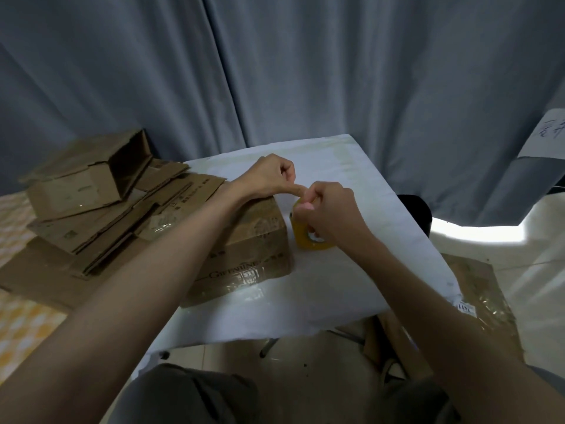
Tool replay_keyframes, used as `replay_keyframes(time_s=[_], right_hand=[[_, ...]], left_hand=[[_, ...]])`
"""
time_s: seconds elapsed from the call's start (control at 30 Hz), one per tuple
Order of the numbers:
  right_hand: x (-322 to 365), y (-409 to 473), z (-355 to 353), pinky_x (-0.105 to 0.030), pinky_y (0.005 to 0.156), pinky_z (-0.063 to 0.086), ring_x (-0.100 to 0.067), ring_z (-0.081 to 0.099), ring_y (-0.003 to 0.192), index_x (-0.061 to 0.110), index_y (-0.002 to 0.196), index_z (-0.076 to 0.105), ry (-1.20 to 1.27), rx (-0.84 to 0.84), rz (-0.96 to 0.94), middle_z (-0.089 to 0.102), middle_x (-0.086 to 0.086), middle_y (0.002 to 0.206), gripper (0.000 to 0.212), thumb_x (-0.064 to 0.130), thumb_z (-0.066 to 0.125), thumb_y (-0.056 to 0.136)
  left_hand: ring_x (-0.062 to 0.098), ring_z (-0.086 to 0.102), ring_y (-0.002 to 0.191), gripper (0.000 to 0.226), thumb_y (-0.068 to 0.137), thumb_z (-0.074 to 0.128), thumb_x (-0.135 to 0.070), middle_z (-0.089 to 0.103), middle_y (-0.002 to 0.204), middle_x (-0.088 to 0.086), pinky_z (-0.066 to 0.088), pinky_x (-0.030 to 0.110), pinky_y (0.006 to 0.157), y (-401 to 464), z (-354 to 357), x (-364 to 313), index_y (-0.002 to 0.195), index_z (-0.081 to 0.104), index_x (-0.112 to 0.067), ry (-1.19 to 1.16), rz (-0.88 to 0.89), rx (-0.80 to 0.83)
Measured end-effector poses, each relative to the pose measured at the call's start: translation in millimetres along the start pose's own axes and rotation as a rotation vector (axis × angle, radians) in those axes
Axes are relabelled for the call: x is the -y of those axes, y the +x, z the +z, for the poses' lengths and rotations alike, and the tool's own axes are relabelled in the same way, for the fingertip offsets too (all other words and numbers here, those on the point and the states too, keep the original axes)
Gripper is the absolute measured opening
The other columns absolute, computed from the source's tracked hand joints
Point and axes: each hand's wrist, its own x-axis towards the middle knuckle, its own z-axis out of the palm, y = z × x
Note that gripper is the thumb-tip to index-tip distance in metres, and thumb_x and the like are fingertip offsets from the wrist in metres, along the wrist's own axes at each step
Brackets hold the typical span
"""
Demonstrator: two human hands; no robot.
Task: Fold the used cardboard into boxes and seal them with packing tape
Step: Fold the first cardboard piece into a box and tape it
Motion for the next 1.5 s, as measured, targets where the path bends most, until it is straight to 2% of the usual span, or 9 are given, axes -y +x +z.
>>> replay_keyframes(time_s=[0.1,0.17,0.4,0.63,0.77,0.87,1.07,1.27,1.5], right_hand=[[-3.9,-3.2,-23.1,-0.021,0.052,0.047,-0.009,0.057,0.060,0.013,0.075,0.073,-0.100,0.235,0.035,0.062,0.003,0.062,0.002,0.014,0.074,0.074],[-11.2,-2.9,-40.6,-0.023,0.054,0.048,-0.010,0.059,0.065,0.019,0.074,0.074,0.007,0.224,0.064,0.066,0.002,0.069,0.001,0.019,0.075,0.074],[-67.9,30.0,-35.4,-0.035,0.069,0.051,-0.027,0.065,0.087,0.007,0.090,0.061,0.302,-0.410,0.256,0.065,-0.004,0.085,0.022,0.020,0.073,0.077],[-133.9,32.8,-7.2,-0.029,0.067,0.037,-0.025,0.061,0.088,0.008,0.081,0.060,0.035,-0.195,0.400,0.062,-0.005,0.081,0.009,0.011,0.068,0.078],[-127.3,33.7,-14.3,-0.035,0.069,0.046,-0.031,0.060,0.082,0.012,0.067,0.052,-0.049,-0.269,0.313,0.062,-0.014,0.080,0.019,0.010,0.062,0.084],[-97.7,29.5,-27.9,-0.021,0.073,0.046,-0.019,0.064,0.090,0.010,0.089,0.067,0.196,-0.429,-0.008,0.069,0.000,0.094,0.010,0.010,0.058,0.093],[-50.4,26.1,-31.4,-0.031,0.098,0.042,-0.014,0.051,0.117,0.028,0.125,0.062,-0.110,0.245,-0.267,0.060,0.005,0.127,0.049,0.031,0.080,0.080],[-49.6,34.4,-31.9,-0.034,0.097,0.044,-0.020,0.052,0.115,0.023,0.119,0.061,-0.133,0.250,-0.291,0.058,-0.002,0.122,0.046,0.023,0.081,0.079],[-47.6,41.9,-24.9,-0.019,0.076,0.043,-0.012,0.052,0.101,0.025,0.108,0.055,-0.119,0.260,-0.247,0.056,0.006,0.111,0.047,0.040,0.084,0.075]], left_hand=[[0.001,0.042,0.051,0.044,0.064,0.088,-0.052,0.051,0.052,-0.014,0.035,0.015,0.048,0.5,-1.7,2.1,0.063,0.058,-0.020,-0.019,0.035,-0.007],[0.001,0.043,0.050,0.047,0.061,0.087,-0.057,0.051,0.051,-0.015,0.035,0.016,0.047,0.5,-1.3,3.6,0.064,0.058,-0.020,-0.028,0.043,-0.012],[0.001,0.043,0.050,0.051,0.057,0.085,-0.063,0.052,0.054,-0.011,0.037,0.021,0.050,1.0,1.5,8.7,0.066,0.061,-0.019,-0.024,0.040,-0.013],[0.001,0.044,0.050,0.048,0.058,0.085,-0.063,0.053,0.053,-0.012,0.038,0.022,0.050,2.6,-0.2,8.8,0.064,0.060,-0.022,-0.012,0.042,-0.013],[0.002,0.043,0.051,0.056,0.052,0.084,-0.071,0.053,0.054,-0.012,0.038,0.024,0.051,2.8,-2.0,9.2,0.065,0.061,-0.022,-0.012,0.037,-0.009],[0.001,0.044,0.051,0.057,0.051,0.082,-0.073,0.054,0.054,-0.012,0.039,0.024,0.051,2.7,-2.1,8.9,0.065,0.061,-0.022,0.009,0.039,-0.003],[0.009,0.050,0.061,0.045,0.065,0.085,-0.056,0.058,0.062,-0.004,0.044,0.029,0.060,-4.1,-5.5,2.7,0.069,0.062,-0.018,0.059,0.016,0.028],[0.014,0.065,0.085,0.035,0.071,0.082,-0.055,0.072,0.087,-0.004,0.054,0.030,0.078,-18.5,-33.2,-12.2,0.085,0.075,-0.023,0.232,-0.119,0.236],[0.016,0.067,0.096,0.036,0.074,0.078,-0.056,0.073,0.096,-0.004,0.057,0.035,0.091,-19.8,-33.1,-19.8,0.089,0.076,-0.024,0.324,-0.269,0.352]])
